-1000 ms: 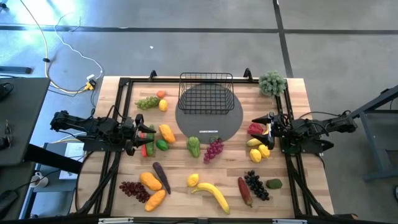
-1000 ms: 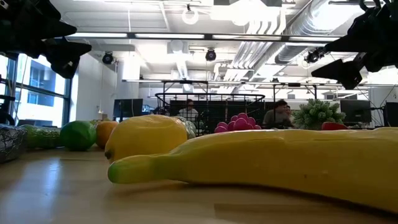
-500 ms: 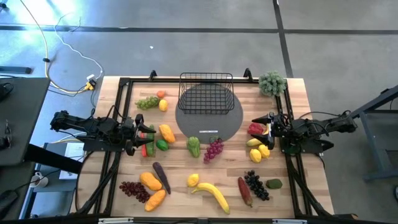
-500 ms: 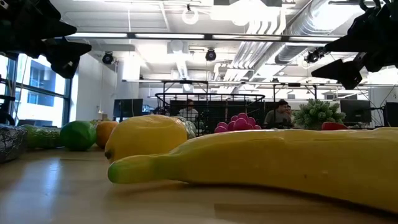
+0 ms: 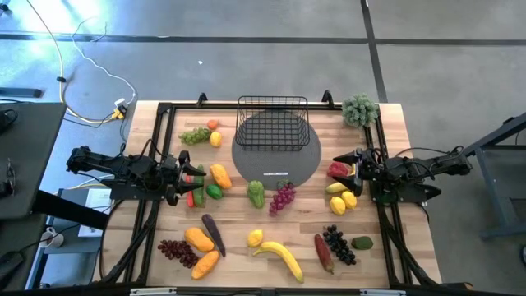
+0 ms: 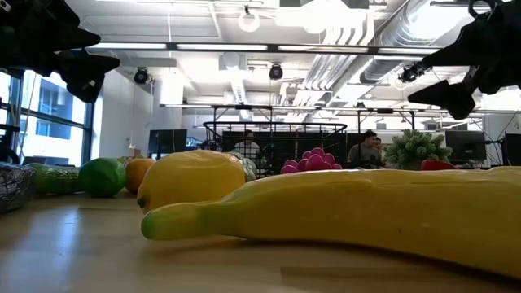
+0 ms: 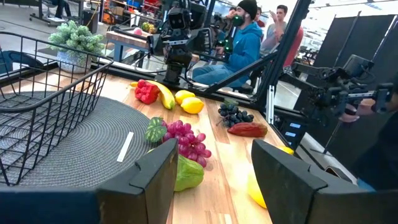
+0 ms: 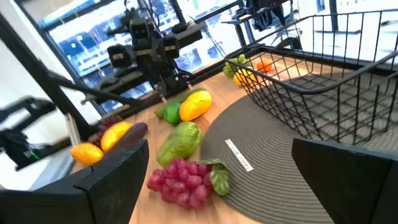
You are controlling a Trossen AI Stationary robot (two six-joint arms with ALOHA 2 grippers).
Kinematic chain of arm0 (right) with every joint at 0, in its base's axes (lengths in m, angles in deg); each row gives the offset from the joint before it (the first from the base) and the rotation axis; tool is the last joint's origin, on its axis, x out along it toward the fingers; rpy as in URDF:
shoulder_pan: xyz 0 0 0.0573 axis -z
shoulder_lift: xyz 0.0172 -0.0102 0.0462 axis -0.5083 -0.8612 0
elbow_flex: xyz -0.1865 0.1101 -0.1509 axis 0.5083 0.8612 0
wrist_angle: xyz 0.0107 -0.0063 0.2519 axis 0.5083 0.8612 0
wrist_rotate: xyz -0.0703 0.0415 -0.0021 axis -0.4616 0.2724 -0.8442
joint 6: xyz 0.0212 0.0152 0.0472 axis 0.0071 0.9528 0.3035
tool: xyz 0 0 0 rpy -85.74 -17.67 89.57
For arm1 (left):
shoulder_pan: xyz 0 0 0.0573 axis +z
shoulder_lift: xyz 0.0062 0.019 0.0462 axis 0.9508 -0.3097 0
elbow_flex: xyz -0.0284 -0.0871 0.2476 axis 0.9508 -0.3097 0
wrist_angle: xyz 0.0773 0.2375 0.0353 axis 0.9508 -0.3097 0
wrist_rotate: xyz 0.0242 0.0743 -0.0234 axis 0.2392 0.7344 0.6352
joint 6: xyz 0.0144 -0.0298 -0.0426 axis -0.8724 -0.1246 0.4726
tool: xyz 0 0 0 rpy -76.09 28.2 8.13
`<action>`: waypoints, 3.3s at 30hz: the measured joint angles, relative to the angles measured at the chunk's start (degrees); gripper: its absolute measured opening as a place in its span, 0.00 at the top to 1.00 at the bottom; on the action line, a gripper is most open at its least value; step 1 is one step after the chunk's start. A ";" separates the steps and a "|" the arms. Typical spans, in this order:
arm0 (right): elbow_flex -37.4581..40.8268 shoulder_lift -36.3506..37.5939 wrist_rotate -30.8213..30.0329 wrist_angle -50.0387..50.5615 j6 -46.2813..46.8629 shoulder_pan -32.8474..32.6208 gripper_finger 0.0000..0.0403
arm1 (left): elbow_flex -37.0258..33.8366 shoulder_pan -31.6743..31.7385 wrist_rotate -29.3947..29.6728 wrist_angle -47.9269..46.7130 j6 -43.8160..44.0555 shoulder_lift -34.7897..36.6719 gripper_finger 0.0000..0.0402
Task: Build produce basket
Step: Put the yellow lemon into the wire basket
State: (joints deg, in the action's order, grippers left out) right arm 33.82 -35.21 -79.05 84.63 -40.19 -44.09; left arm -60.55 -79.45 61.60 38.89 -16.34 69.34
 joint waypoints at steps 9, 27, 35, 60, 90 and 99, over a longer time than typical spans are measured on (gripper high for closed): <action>-2.38 -0.09 -0.10 -1.66 7.12 0.00 0.06 | 0.00 0.00 0.01 0.01 0.00 0.00 0.52; -25.92 -19.93 -7.27 18.37 28.43 0.00 0.06 | -0.01 0.00 0.00 0.00 -0.01 0.01 0.52; -38.53 -38.11 2.62 32.97 43.87 0.00 0.06 | 0.00 0.00 0.01 0.02 0.00 0.01 0.52; -58.21 -69.72 11.83 55.54 59.32 -9.76 0.06 | 0.00 0.00 0.02 0.02 5.11 0.01 0.52; -58.10 -87.63 19.21 58.32 45.25 -10.80 0.06 | -0.01 0.00 0.31 0.02 15.51 0.01 0.52; -58.10 -91.54 21.04 57.40 37.74 -8.14 0.06 | 0.00 0.00 0.28 0.02 15.51 0.02 0.52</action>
State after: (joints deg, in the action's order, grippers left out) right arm -24.28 -126.75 -58.02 142.03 -2.45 -52.23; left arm -60.55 -79.45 61.88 38.91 -0.83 69.36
